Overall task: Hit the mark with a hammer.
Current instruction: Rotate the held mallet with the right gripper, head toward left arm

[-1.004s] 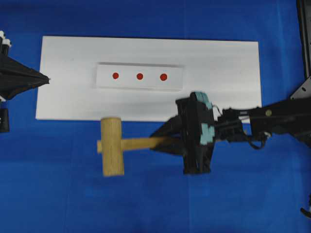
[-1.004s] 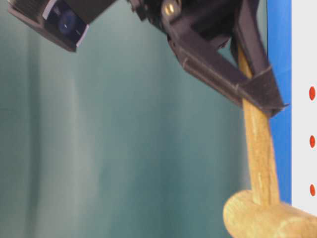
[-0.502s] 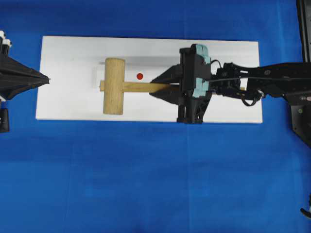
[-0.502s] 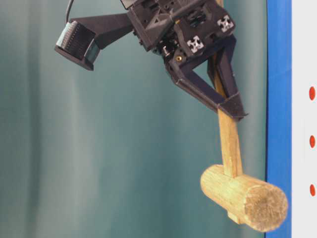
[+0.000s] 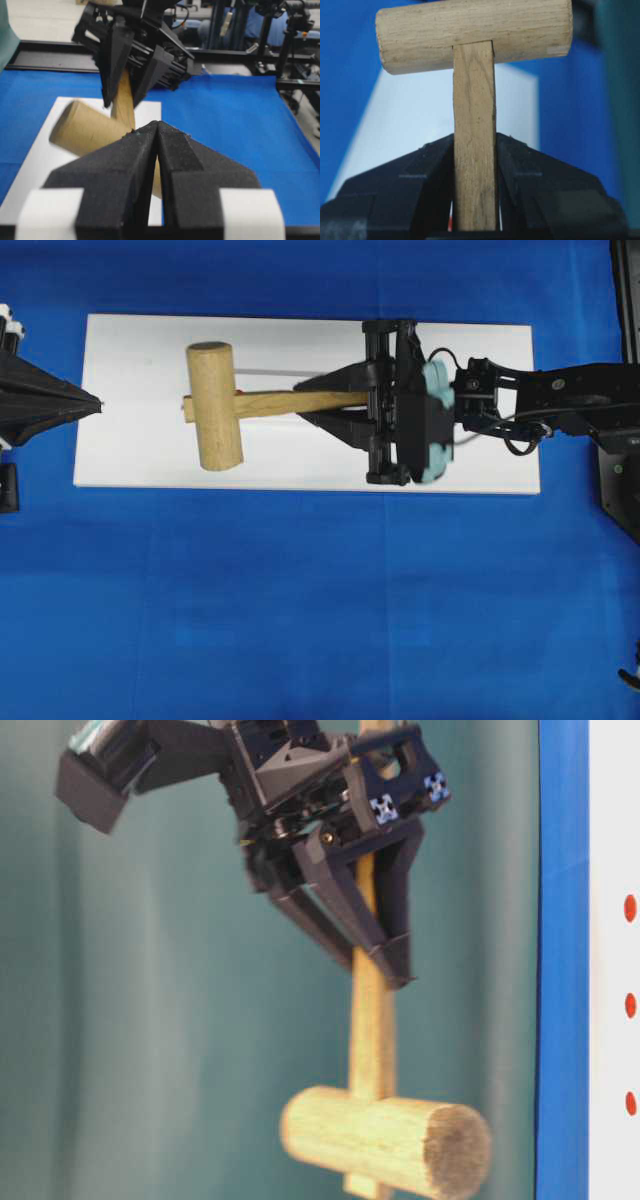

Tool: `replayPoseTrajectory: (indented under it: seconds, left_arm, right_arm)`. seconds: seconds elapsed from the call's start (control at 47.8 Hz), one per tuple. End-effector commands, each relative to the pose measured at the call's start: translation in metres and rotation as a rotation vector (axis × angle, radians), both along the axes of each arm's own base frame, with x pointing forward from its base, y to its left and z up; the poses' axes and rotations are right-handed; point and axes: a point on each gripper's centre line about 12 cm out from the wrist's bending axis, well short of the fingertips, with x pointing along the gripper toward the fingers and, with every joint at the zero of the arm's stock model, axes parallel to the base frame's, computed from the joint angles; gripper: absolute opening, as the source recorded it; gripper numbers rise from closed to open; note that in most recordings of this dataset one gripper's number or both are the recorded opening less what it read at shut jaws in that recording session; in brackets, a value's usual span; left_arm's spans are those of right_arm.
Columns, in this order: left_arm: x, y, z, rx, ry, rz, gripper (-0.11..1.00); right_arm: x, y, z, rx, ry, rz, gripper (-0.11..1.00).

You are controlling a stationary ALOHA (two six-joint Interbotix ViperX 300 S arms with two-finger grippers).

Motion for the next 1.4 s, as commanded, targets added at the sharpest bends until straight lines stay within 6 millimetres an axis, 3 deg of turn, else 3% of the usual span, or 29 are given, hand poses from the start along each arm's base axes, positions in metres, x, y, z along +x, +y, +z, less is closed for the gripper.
replayPoseTrajectory:
  seconds: [0.0, 0.146, 0.377, 0.669, 0.983, 1.067, 1.297, 1.381]
  left_arm:
    - [0.002, 0.0, 0.003, -0.009, -0.008, 0.001, 0.0]
    - [0.001, 0.0, 0.003, -0.021, -0.009, 0.002, 0.0]
    - [0.0, 0.0, 0.005, -0.025, -0.017, 0.001, 0.0]
    - [0.001, 0.0, 0.005, -0.032, -0.014, 0.002, 0.0]
    - [0.002, 0.007, 0.001, -0.161, 0.003, 0.036, 0.01]
    - [0.002, 0.012, 0.001, -0.19, 0.002, 0.057, 0.14]
    - [0.001, 0.017, 0.003, -0.217, -0.018, 0.083, 0.8]
    - [0.002, 0.018, 0.004, -0.218, -0.03, 0.088, 0.91]
  right_arm:
    - [0.003, -0.004, 0.031, -0.112, -0.11, -0.001, 0.09]
    - [0.004, -0.005, 0.036, -0.313, -0.124, 0.012, 0.09]
    - [0.005, 0.003, 0.04, -0.487, -0.134, 0.041, 0.09]
    - [0.005, 0.004, 0.041, -0.517, -0.133, 0.047, 0.09]
    - [0.006, 0.004, 0.043, -0.521, -0.145, 0.043, 0.09]
    - [0.006, 0.004, 0.045, -0.521, -0.148, 0.042, 0.09]
    - [0.006, 0.004, 0.044, -0.522, -0.146, 0.043, 0.09]
    - [0.006, 0.004, 0.045, -0.522, -0.148, 0.042, 0.09]
